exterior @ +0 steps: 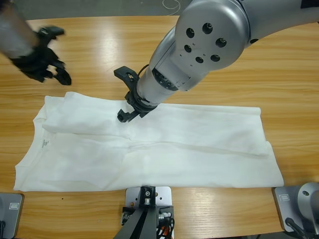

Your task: Fold clothes

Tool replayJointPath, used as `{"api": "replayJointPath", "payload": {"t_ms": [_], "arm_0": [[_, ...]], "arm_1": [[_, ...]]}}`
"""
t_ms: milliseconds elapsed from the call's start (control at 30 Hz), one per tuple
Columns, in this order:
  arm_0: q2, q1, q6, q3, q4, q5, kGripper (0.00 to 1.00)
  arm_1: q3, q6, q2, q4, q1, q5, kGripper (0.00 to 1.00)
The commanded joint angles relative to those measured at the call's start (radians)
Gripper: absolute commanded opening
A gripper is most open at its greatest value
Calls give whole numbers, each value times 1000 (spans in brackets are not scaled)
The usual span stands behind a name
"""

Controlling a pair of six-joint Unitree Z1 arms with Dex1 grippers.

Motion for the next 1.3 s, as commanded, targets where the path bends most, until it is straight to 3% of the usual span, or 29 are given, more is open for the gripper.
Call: {"api": "replayJointPath", "payload": {"t_ms": [33,67,167,233,267,333,400,433,567,900,1300], "arm_0": [[-280,-48,-43,423,-270,-57,904],[-279,-53,-43,444,-285,-63,904],[-250,-60,-42,452,-305,-64,897],[-217,-60,-40,440,-312,-67,852],[-199,-62,-34,431,-312,-71,749],[-170,-71,-22,417,-319,-112,462],[-152,-83,-22,431,-346,-154,68],[-145,-88,-22,441,-355,-160,4],[-121,-104,-22,482,-371,-199,0],[-101,-107,-40,504,-313,-156,0],[-5,-109,-75,522,-340,-196,0]], "arm_1": [[25,10,-54,-25,-19,80,645],[23,10,-54,-25,-21,87,548],[7,9,-72,-11,-22,85,6],[-14,12,-84,16,-22,91,0],[-18,20,-92,17,-22,110,0],[-31,22,-83,18,-22,154,0],[-38,22,-47,13,-22,218,0],[-41,21,-29,-1,-22,251,0],[-46,17,40,-71,-22,327,0],[-104,2,123,-88,-59,331,0],[-118,-4,174,-85,-78,323,0]]}}
